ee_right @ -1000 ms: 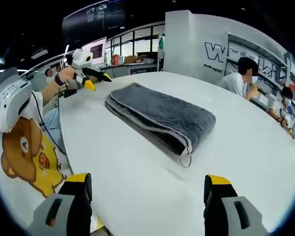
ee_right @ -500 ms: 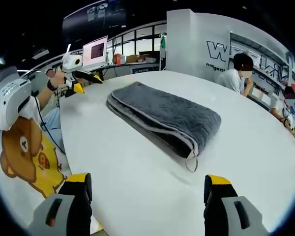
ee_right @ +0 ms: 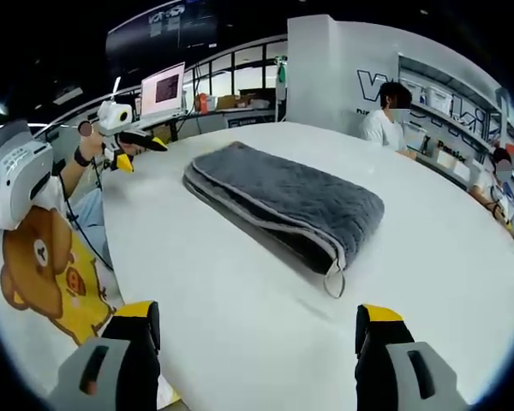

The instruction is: Fold the towel on the table until its edges align and the towel forms a compact rectangular stack.

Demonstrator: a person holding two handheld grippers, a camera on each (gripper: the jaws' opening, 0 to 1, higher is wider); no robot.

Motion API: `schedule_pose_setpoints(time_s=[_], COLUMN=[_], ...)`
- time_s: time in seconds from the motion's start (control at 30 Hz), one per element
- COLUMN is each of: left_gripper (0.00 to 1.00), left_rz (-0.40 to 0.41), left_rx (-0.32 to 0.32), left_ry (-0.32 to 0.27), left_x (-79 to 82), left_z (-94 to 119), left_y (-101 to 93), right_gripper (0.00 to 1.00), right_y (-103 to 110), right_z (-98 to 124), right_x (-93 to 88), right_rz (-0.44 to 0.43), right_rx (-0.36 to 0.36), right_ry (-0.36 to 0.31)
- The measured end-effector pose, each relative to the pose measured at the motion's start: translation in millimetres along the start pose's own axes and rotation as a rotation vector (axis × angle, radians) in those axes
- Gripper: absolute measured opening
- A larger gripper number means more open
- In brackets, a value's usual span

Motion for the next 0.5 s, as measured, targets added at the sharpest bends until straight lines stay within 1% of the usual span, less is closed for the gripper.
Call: schedule_pose_setpoints(time_s=[0.13, 0.23, 0.3, 0.5], left_gripper=[0.81, 0.87, 0.85, 0.86], left_rz=[-0.01, -0.007, -0.005, 0.0], left_rx=[0.003, 0.021, 0.035, 0.02], left_ry=[0.002, 0.002, 0.005, -0.008], left_x=[-3.2, -6.1, -8.5, -9.3], left_z=[4.0, 5.8, 7.3, 9.9], left_y=[-1.6, -2.8, -3.8, -8.8], right_gripper=[0.99, 0.99, 0.99, 0.99], right_y=[-1.0, -1.1, -1.2, -1.9], right_z=[-0.1, -0.7, -1.3, -1.3], right_x=[-0.8, -1.3, -1.8, -2.5], right_rz=[-0.006, -0.008, -0.009, -0.016], right_rx=[-0.005, -0.003, -0.001, -0.004], right_ry=[0.0, 0.001, 0.003, -0.004])
Point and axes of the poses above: the point that each gripper's makers call its tool centre point, and the gripper's own axes: z roughly backward along the fingers, y roughly to its left, x roughly out of its top, the point moved 7 cm from there along z, roughly backward along the fingers, and after that the axes turned 10 degrees about x, right-handed, at the moved point
